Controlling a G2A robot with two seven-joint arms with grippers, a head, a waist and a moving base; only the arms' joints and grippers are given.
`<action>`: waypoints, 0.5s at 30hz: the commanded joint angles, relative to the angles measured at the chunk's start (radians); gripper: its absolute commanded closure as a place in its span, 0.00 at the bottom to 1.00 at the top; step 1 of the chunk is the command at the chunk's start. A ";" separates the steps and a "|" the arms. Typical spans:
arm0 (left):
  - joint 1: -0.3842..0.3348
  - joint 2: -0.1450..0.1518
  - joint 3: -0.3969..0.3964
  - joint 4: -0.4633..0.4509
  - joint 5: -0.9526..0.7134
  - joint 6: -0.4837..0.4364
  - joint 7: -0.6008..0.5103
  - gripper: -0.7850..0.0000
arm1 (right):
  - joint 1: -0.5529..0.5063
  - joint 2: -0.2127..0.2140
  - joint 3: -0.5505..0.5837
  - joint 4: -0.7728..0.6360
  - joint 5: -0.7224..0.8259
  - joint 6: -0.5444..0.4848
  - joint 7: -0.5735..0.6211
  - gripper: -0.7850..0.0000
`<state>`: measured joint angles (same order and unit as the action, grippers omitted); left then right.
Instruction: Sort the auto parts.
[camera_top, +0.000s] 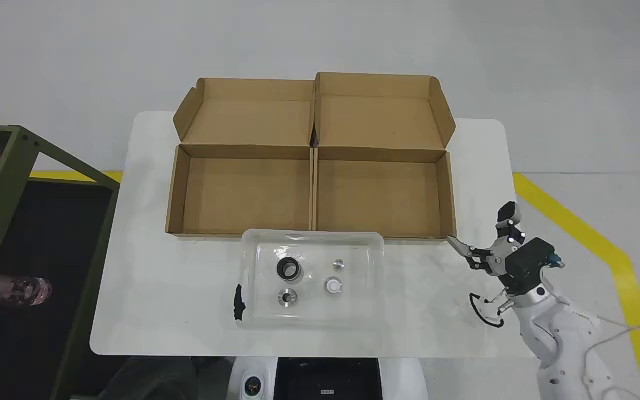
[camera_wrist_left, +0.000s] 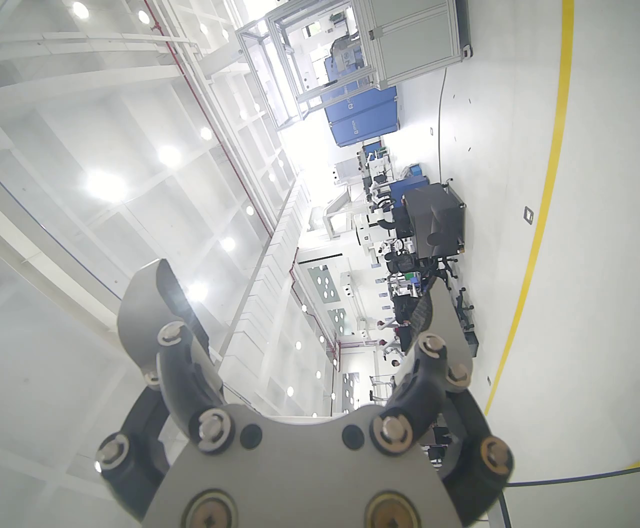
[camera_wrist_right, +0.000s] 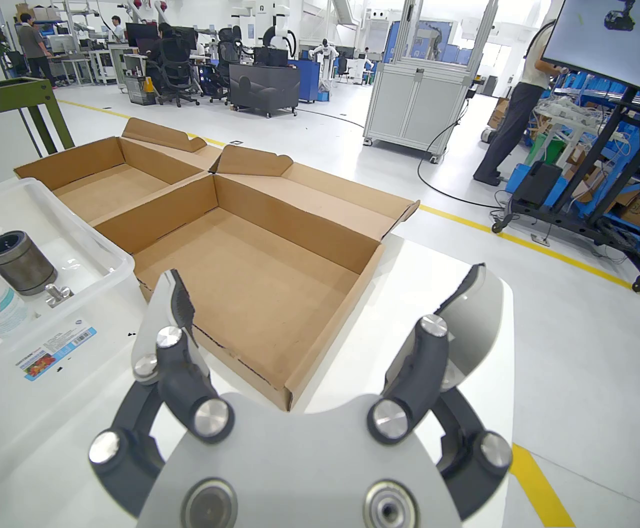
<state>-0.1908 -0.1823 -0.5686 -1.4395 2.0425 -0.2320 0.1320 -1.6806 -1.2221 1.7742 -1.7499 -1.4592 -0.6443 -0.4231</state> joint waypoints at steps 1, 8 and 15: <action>0.000 0.000 0.000 0.000 0.000 0.000 0.000 0.00 | 0.000 0.000 0.000 0.000 0.000 0.000 0.000 0.00; 0.000 0.000 0.000 0.000 0.000 0.000 0.000 0.00 | 0.000 0.000 0.000 0.000 0.000 0.000 0.000 0.00; 0.000 0.000 0.000 0.000 0.000 0.000 0.000 0.00 | 0.011 0.004 -0.006 0.005 0.019 -0.039 0.060 0.00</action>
<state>-0.1908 -0.1823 -0.5686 -1.4395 2.0425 -0.2320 0.1320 -1.6751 -1.2200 1.7682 -1.7449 -1.4465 -0.6658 -0.3879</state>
